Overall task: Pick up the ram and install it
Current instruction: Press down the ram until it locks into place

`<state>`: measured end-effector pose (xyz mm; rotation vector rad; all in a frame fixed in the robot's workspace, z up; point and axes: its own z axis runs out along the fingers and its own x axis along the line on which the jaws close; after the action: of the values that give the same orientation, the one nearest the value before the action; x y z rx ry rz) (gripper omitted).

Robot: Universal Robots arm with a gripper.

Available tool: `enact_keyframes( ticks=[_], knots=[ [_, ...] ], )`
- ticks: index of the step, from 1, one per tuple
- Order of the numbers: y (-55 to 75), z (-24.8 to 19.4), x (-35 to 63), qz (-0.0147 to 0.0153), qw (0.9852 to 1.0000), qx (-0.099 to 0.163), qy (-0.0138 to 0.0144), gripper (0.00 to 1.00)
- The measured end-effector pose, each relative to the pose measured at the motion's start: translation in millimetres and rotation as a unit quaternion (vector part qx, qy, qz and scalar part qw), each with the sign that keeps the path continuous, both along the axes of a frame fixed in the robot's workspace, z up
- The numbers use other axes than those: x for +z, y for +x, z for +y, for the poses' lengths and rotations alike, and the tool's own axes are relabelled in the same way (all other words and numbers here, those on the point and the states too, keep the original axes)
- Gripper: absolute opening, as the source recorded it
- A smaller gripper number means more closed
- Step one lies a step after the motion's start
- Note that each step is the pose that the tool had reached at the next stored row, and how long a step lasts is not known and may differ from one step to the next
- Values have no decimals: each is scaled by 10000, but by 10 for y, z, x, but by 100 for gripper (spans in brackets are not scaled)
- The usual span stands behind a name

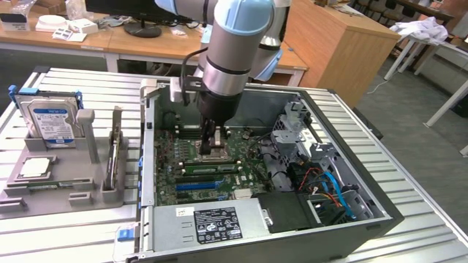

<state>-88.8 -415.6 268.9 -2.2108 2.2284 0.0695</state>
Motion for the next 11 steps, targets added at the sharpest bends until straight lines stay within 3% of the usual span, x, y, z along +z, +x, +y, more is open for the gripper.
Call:
enact_keyframes(
  ticks=[11],
  knots=[
    [0, 0, 122, 0, 10000, 0, 0, 11]
  ],
)
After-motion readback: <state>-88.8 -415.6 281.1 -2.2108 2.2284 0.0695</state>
